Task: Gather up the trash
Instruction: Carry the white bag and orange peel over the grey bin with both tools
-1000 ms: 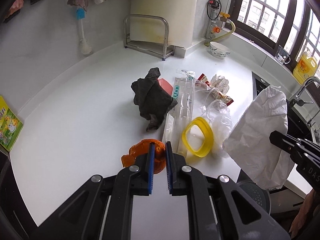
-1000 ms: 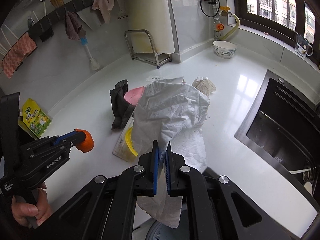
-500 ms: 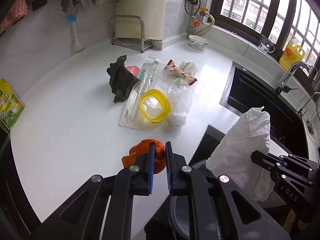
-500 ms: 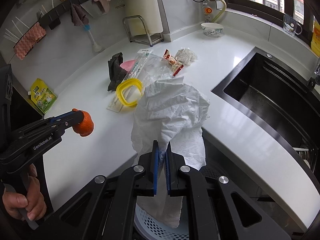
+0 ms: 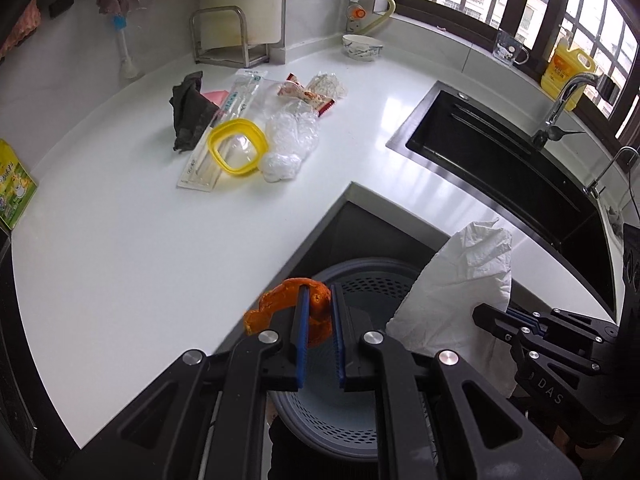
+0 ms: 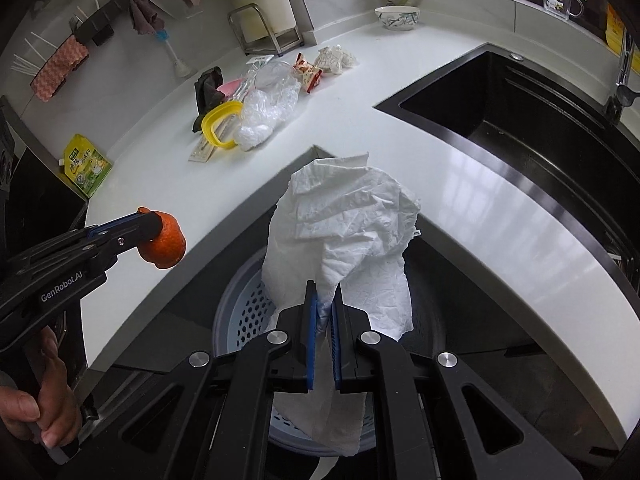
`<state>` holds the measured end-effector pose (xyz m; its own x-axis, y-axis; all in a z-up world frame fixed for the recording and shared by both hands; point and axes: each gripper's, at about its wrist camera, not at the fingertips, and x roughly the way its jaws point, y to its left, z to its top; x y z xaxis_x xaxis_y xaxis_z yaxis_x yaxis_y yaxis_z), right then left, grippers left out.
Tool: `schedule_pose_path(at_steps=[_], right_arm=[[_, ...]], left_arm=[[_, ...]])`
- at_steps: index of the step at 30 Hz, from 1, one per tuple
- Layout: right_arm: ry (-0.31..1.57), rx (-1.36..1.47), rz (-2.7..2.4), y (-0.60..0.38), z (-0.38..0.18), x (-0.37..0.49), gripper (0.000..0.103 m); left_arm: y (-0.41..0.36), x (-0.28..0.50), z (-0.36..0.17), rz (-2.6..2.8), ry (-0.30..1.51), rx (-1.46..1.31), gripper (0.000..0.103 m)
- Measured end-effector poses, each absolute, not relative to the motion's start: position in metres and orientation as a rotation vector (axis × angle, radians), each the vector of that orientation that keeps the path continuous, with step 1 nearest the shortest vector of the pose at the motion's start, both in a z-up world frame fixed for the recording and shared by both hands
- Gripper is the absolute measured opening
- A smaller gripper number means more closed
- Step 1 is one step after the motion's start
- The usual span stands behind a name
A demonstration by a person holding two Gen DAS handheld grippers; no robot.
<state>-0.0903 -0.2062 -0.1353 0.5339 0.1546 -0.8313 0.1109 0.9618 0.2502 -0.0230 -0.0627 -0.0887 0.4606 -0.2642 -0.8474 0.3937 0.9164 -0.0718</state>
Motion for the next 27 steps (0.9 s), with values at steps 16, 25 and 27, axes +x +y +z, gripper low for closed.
schedule_pose_path(at_steps=[16, 25, 27], right_arm=[[1.169, 0.312, 0.110, -0.224, -0.235, -0.080, 0.007], [1.198, 0.319, 0.132, -0.227, -0.261, -0.065, 0.007], [1.204, 0.318, 0.141, -0.227, -0.264, -0.063, 0.007]], left_arm=[[-0.092, -0.029, -0.191, -0.349, 1.170, 0.167, 0.011], [-0.092, -0.023, -0.217, -0.302, 1.204, 0.168, 0.011], [-0.092, -0.023, -0.222, -0.299, 1.218, 0.154, 0.012]])
